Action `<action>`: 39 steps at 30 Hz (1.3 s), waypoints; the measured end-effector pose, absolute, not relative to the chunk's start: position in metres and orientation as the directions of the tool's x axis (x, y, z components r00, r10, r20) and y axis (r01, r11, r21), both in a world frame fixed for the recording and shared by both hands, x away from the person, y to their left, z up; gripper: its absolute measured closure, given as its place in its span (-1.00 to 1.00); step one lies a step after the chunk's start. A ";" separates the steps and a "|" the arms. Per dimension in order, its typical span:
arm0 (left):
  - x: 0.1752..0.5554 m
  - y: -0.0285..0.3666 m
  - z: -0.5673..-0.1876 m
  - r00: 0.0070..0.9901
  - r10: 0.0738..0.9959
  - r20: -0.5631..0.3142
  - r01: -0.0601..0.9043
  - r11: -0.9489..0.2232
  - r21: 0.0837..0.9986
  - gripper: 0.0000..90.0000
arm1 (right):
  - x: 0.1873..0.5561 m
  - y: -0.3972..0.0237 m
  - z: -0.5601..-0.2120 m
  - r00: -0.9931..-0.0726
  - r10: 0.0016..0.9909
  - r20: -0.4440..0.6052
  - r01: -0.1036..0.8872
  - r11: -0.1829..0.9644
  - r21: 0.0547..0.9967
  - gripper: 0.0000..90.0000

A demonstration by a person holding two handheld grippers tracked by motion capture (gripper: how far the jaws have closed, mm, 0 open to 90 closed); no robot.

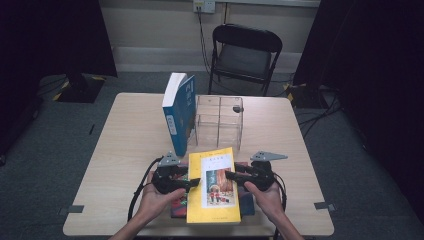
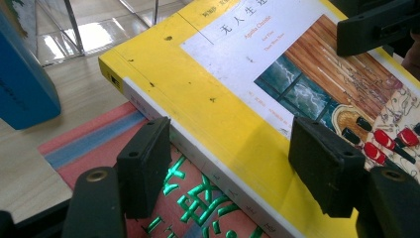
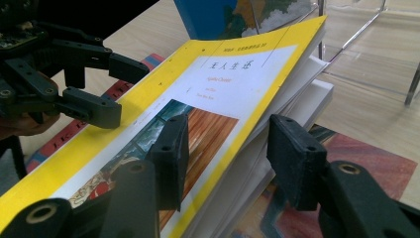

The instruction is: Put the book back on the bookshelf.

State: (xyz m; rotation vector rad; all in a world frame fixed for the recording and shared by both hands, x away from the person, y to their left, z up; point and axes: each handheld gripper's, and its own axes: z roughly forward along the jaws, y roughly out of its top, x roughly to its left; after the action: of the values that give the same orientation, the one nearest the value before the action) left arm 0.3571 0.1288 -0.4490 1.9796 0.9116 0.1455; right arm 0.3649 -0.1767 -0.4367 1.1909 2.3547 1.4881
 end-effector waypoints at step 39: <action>0.360 0.135 -0.448 0.730 0.631 -0.263 0.541 -0.297 0.787 -0.11 | 0.396 -0.154 -0.439 -0.753 0.539 0.378 0.592 0.303 0.746 0.03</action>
State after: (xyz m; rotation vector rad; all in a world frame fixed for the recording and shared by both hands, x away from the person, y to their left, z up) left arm 0.3603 0.1345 -0.4484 1.9718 0.8943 0.1189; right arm 0.3961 -0.1543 -0.4387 1.1215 2.5811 1.5192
